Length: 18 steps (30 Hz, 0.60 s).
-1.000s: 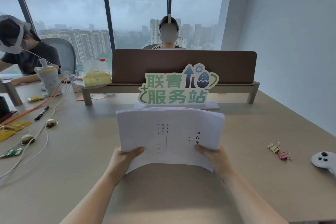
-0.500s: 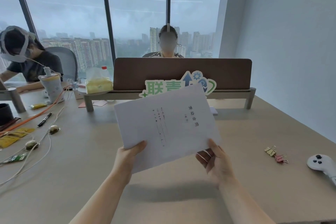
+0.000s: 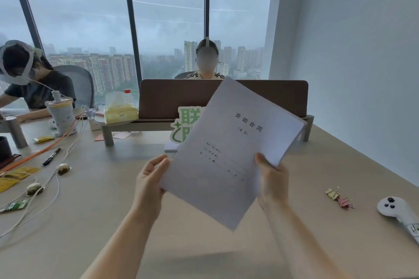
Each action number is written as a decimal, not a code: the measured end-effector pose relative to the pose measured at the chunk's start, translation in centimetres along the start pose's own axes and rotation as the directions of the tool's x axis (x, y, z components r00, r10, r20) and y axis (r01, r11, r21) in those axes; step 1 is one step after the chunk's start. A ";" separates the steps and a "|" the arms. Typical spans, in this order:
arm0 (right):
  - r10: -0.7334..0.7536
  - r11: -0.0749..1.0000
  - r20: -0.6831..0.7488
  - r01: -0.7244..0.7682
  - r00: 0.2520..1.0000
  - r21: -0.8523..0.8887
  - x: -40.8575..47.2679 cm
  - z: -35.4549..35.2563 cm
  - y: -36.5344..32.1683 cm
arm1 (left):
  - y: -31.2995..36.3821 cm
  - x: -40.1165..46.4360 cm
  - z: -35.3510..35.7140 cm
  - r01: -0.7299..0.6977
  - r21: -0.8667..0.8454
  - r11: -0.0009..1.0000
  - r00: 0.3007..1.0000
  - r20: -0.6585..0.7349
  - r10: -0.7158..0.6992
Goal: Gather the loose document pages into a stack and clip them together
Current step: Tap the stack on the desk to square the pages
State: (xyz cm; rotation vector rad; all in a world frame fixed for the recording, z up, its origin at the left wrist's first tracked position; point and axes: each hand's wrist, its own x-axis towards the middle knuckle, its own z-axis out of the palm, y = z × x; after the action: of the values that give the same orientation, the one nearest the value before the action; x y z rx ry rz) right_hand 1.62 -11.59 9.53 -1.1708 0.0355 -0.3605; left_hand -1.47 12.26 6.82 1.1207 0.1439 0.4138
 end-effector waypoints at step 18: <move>-0.034 0.946 0.202 0.097 0.979 -0.310 -1.2 1.2 -0.4 | -0.5 -1.1 4.0 -0.166 0.203 0.965 0.983 0.118 0.144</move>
State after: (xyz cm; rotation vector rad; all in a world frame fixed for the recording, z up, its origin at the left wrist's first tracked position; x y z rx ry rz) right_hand 0.67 -10.31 10.14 -1.5270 -0.1203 -0.3045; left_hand -1.13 8.31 8.02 1.3665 0.0096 0.4883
